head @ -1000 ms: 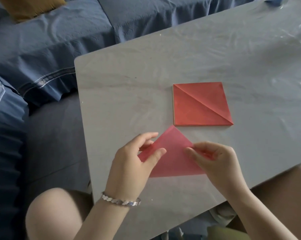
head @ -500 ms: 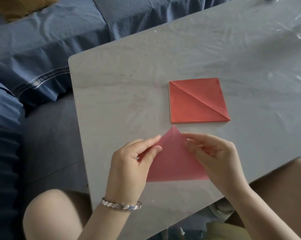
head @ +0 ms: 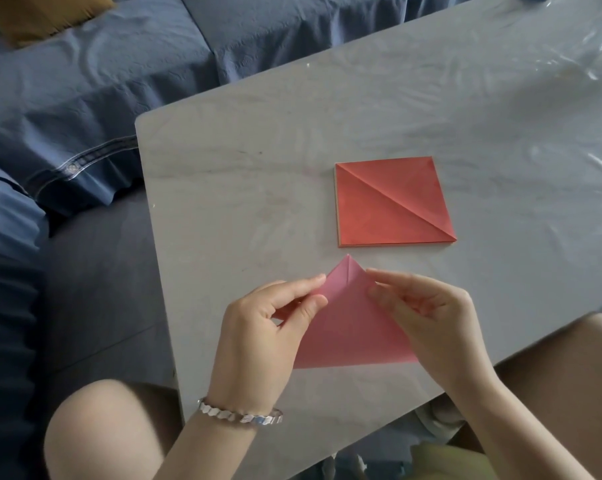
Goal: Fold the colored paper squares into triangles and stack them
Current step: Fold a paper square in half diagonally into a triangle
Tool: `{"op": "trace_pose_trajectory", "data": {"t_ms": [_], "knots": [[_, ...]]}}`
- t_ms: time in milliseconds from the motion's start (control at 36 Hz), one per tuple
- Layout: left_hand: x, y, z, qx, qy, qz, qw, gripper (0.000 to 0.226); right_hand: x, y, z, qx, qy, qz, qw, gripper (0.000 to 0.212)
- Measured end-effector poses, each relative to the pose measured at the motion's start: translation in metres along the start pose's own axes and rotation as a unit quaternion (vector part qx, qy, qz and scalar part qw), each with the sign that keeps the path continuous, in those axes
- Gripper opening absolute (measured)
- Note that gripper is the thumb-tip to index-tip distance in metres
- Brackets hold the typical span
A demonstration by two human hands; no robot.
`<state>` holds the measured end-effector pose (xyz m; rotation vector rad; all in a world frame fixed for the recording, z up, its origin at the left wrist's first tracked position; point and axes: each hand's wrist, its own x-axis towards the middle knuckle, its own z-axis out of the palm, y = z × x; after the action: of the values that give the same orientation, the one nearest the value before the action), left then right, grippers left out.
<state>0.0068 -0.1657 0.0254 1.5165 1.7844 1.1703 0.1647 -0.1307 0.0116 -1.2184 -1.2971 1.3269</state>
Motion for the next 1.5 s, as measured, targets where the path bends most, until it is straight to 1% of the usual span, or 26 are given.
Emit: {"op": "trace_pose_trajectory", "data": {"t_ms": [111,222,361,583,694,750,806,889,972,1028,1056,1083,1139,1167,1222,1278,1333,1389,1417,1500], "knots": [[0.000,0.002,-0.001,-0.024,-0.004,-0.037,0.999,0.032,0.001,0.001,0.001,-0.013,-0.002,-0.005,1.000,0.030],[0.000,0.003,-0.001,-0.034,-0.005,-0.048,0.998,0.032,0.001,0.001,0.001,-0.014,-0.001,-0.009,1.000,0.037],[-0.003,0.003,-0.001,-0.046,-0.005,-0.057,0.997,0.034,0.000,0.003,0.001,-0.028,-0.009,-0.013,0.999,0.041],[-0.007,0.003,0.000,-0.066,-0.009,-0.084,0.994,0.034,-0.001,0.005,-0.002,-0.053,-0.019,-0.027,0.998,0.042],[-0.010,0.004,-0.001,-0.045,-0.019,-0.086,0.995,0.033,-0.001,0.008,-0.004,-0.065,-0.033,-0.034,0.997,0.037],[-0.010,0.003,-0.001,-0.034,-0.027,-0.093,0.995,0.033,0.001,0.009,-0.006,-0.084,-0.045,-0.043,0.995,0.034],[-0.007,0.002,-0.002,-0.020,-0.042,-0.098,0.994,0.034,0.004,0.009,-0.008,-0.120,-0.078,-0.056,0.988,0.033],[0.001,-0.002,-0.002,0.005,-0.101,-0.099,0.990,0.036,0.014,0.007,-0.013,-0.213,-0.167,-0.083,0.959,0.030],[0.009,-0.005,0.000,0.054,-0.159,-0.082,0.982,0.016,0.028,0.001,-0.013,-0.315,-0.252,-0.156,0.902,0.020],[0.010,-0.008,0.001,0.058,-0.180,-0.084,0.978,0.015,0.037,-0.005,-0.011,-0.365,-0.287,-0.190,0.865,0.021],[0.010,-0.009,0.002,0.049,-0.179,-0.091,0.978,0.018,0.042,-0.006,-0.009,-0.387,-0.283,-0.216,0.851,0.022],[0.011,-0.011,0.002,0.030,-0.168,-0.107,0.980,0.020,0.046,-0.005,-0.008,-0.409,-0.261,-0.256,0.836,0.021],[0.013,-0.018,0.003,-0.039,-0.111,-0.171,0.978,0.023,0.052,0.000,-0.001,-0.447,-0.183,-0.343,0.806,0.023],[0.014,-0.025,0.004,-0.067,-0.074,-0.209,0.973,0.024,0.053,0.003,0.002,-0.453,-0.146,-0.362,0.802,0.024],[0.016,-0.040,0.006,-0.099,-0.015,-0.272,0.957,0.023,0.051,0.012,0.008,-0.443,-0.113,-0.359,0.814,0.027],[0.016,-0.056,0.007,-0.119,0.032,-0.318,0.940,0.021,0.044,0.027,0.013,-0.441,-0.120,-0.336,0.823,0.032],[0.014,-0.072,0.009,-0.108,0.061,-0.344,0.931,0.023,0.034,0.047,0.016,-0.476,-0.152,-0.321,0.804,0.037],[0.012,-0.082,0.011,-0.064,0.067,-0.341,0.935,0.024,0.025,0.065,0.019,-0.510,-0.194,-0.313,0.777,0.040],[0.011,-0.085,0.011,-0.042,0.067,-0.335,0.939,0.023,0.021,0.072,0.019,-0.517,-0.210,-0.309,0.770,0.042],[0.008,-0.089,0.011,-0.008,0.070,-0.322,0.944,0.021,0.010,0.086,0.019,-0.533,-0.235,-0.276,0.764,0.058]]}}
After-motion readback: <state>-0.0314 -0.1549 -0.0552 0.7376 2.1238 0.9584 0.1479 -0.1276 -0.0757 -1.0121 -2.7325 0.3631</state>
